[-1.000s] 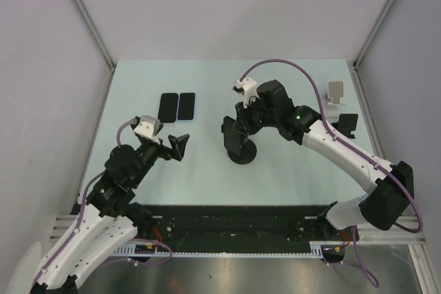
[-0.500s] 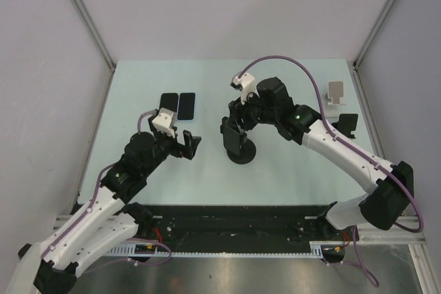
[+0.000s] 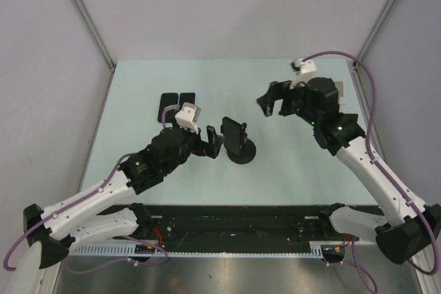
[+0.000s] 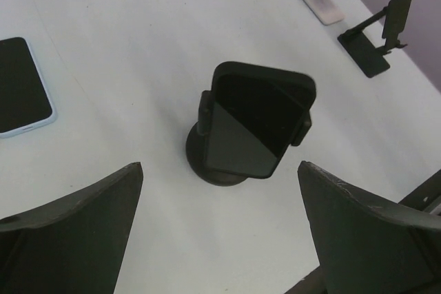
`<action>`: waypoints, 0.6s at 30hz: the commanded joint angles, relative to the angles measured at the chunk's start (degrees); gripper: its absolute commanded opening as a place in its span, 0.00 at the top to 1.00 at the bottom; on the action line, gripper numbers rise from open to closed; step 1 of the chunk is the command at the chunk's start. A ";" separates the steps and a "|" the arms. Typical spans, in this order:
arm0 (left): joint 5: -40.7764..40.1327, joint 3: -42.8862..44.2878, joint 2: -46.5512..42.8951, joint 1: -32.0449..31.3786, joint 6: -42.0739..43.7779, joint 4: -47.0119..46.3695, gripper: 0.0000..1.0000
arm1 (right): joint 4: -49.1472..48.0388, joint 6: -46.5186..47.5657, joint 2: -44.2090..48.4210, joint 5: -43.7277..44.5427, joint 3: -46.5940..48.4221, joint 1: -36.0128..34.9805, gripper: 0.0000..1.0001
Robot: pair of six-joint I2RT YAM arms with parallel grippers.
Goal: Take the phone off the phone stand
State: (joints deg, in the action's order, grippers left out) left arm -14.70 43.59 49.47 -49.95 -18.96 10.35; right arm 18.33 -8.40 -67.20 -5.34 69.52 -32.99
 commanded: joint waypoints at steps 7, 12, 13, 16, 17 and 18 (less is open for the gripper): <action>-24.05 11.95 11.34 -12.44 -7.58 -1.91 0.00 | -7.96 -16.12 13.67 1.74 -16.95 16.11 0.00; -25.20 16.25 17.58 -13.76 -8.80 -1.56 0.00 | -9.45 -14.36 17.44 0.08 -23.09 16.73 0.00; -25.55 16.78 18.20 -14.11 -9.07 -1.56 0.00 | -9.71 -14.01 17.89 -0.10 -23.81 16.73 0.00; -28.18 18.28 21.10 -15.17 -9.51 -1.39 0.00 | -9.98 -12.87 19.21 -0.63 -25.39 16.65 0.00; -28.89 18.54 22.15 -15.26 -9.86 -1.38 0.00 | -9.98 -12.60 19.47 -0.63 -25.57 16.73 0.00; -29.50 18.72 22.59 -15.43 -10.04 -1.38 0.00 | -9.98 -12.51 19.56 -0.89 -25.83 16.65 0.00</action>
State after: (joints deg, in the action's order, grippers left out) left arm -38.94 59.18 70.22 -64.25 -26.57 9.58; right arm 12.14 -22.22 -49.34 -4.99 44.29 -16.38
